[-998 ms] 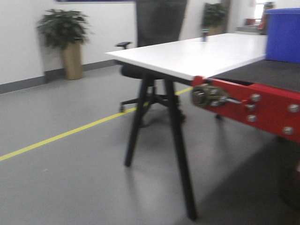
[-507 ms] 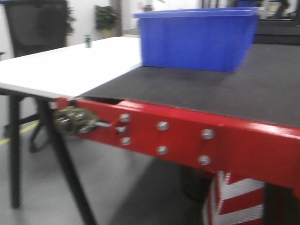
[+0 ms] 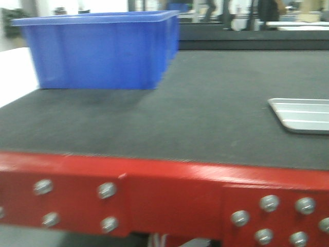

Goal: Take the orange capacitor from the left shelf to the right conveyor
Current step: 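Drive the base up to the conveyor belt and stop, then lower the held capacitor with the right gripper onto the metal tray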

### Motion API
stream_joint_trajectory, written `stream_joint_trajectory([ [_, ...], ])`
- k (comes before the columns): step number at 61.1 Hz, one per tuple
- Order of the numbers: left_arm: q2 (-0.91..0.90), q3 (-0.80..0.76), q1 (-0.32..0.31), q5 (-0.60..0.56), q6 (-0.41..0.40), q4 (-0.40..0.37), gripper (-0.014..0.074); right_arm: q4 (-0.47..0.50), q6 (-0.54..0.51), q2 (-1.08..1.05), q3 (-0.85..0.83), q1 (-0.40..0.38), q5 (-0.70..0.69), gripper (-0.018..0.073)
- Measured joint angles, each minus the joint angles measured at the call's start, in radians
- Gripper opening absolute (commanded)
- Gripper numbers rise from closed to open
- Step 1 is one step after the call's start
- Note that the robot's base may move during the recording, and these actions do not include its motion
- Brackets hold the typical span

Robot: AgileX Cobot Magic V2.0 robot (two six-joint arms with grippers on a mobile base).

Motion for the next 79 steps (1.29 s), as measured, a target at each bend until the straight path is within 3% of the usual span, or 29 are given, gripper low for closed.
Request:
stream_joint_trajectory([
  [79,0.000,0.000,0.000,0.000,0.000,0.000,-0.0127,0.000,0.002,0.000,0.000,0.000,0.001,0.0113],
])
